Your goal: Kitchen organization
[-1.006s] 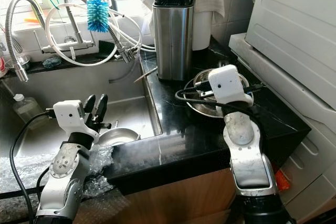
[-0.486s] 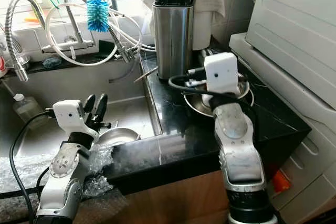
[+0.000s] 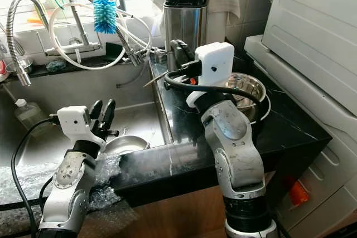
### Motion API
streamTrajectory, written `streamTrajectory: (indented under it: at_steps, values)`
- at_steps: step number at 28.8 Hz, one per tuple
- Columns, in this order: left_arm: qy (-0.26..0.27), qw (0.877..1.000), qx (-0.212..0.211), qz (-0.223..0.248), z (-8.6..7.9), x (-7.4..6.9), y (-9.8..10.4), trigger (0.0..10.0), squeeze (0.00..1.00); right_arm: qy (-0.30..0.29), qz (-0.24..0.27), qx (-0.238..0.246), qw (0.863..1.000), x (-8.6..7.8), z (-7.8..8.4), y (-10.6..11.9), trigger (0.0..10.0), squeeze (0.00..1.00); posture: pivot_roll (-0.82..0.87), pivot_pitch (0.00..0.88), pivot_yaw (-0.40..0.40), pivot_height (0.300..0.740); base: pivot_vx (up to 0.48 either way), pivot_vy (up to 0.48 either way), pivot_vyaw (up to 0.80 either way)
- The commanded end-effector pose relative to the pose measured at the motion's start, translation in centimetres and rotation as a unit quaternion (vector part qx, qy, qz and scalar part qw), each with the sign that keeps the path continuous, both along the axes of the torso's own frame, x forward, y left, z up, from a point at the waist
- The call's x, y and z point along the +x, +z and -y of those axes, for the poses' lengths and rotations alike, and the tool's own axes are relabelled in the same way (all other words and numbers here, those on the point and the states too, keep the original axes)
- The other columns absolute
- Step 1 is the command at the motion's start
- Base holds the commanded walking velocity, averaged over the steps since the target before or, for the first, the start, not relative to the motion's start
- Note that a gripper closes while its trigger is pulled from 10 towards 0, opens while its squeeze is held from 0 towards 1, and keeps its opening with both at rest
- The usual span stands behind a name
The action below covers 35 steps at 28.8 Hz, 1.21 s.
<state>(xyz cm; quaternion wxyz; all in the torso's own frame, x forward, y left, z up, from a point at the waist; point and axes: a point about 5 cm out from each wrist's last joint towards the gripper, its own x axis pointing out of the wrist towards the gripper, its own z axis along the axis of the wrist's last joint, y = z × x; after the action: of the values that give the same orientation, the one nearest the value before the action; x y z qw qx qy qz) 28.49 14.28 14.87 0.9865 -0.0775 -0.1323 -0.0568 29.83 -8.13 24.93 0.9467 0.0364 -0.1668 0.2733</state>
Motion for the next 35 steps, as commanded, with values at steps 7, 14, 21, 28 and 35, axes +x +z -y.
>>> streamTrajectory:
  at_steps: [7, 14, 21, 28, 35]
  values:
    - [-0.014, 1.000, 0.022, 0.000, 0.2, -0.3, 0.1, 10.0, 0.00, 0.065, -0.083, 0.042, 0.994, 0.5, -1.1, -3.0, 10.0, 0.00, -0.06, 0.000, 0.029, 0.740, 0.000, 0.000, 0.00]
    - [-0.019, 0.999, 0.045, 0.011, 0.4, -0.2, 0.6, 10.0, 0.00, 0.071, -0.113, 0.058, 0.989, 1.1, -0.6, -4.0, 10.0, 0.00, -0.05, 0.000, 0.027, 0.740, 0.000, 0.000, 0.00]
    - [-0.022, 0.997, 0.076, 0.023, 0.6, -0.4, 1.0, 10.0, 0.00, 0.080, -0.156, 0.115, 0.978, 1.9, 0.1, -5.2, 10.0, 0.00, -0.04, 0.000, 0.022, 0.740, 0.000, 0.000, 0.00]
    - [-0.042, 0.992, 0.112, 0.039, 1.4, -0.4, 1.6, 10.0, 0.00, 0.146, -0.160, 0.114, 0.970, 2.3, -0.5, -5.0, 10.0, 0.00, -0.03, 0.000, 0.018, 0.740, 0.000, 0.000, 0.00]
    - [-0.049, 0.990, 0.122, 0.045, 1.8, -0.4, 1.8, 10.0, 0.00, 0.200, -0.144, 0.104, 0.964, 2.2, -1.6, -4.3, 10.0, 0.00, -0.03, 0.000, 0.017, 0.740, 0.000, 0.000, 0.00]
